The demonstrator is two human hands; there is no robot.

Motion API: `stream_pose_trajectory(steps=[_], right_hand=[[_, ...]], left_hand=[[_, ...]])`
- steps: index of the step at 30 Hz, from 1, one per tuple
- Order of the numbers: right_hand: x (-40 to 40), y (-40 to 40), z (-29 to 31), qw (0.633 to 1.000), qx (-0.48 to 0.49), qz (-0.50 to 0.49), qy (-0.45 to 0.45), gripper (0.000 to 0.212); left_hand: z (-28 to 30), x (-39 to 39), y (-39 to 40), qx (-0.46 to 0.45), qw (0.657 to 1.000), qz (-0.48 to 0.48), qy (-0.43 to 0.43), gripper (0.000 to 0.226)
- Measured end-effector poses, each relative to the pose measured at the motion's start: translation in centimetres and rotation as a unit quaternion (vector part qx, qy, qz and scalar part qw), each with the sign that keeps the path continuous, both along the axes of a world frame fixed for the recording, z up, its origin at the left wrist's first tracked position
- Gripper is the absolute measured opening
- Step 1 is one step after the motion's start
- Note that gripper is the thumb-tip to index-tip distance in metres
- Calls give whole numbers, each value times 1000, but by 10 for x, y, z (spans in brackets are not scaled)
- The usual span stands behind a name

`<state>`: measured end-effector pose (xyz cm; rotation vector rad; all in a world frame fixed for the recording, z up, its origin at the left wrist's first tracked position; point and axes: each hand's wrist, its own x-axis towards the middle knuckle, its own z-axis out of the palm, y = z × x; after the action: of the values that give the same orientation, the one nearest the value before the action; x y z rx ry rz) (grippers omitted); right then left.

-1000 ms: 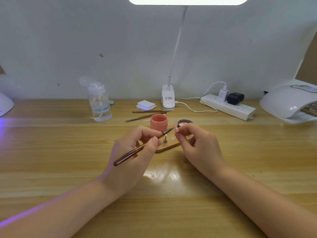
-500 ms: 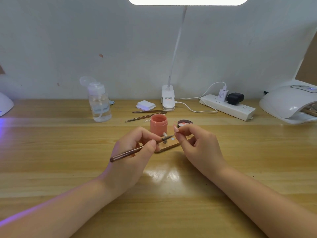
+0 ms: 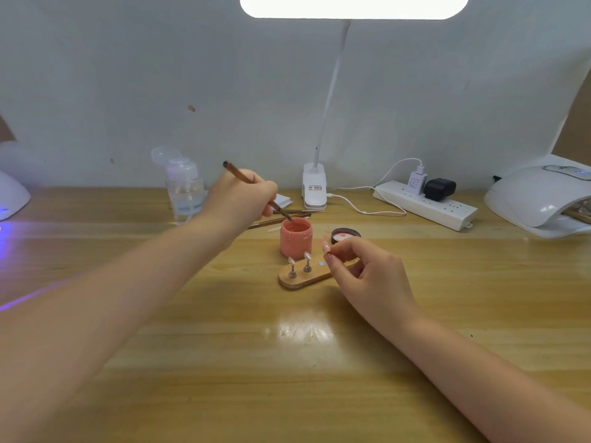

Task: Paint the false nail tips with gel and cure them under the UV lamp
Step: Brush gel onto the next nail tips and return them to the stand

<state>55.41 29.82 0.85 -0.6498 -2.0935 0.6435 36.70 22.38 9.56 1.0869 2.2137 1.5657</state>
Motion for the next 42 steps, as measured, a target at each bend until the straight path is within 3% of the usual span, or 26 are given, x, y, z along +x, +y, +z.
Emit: stream_pose_trajectory(steps=[5,12,16,20,26,35,42], right_hand=[[-1,-1,0,1000,-6,0,4,2],[-1,-1,1,1000,-6,1,2,4],[-1,0,1,1000,-12,3,0,2],[-1,-1,1,1000,-11,3,-1,3],[0,-2,2,1000,-11,5,-7,2],[0,-3,4,1000,-11,3,-14,2],[0,-1,2,1000,-13,-3,-18,4]], left_hand=[[8,-3,31,-109,994,-15,0,11],[-2,-3,38,-153,987,-32,20,5],[0,-9,31,-117,993,-6,-32,10],[-3,-22,18,-41,984,21,-171,4],[-12,-34,4,-26,966,24,-257,3],[-18,-30,-13,-24,955,11,-296,13],[-29,5,-36,127,947,-62,-289,13]])
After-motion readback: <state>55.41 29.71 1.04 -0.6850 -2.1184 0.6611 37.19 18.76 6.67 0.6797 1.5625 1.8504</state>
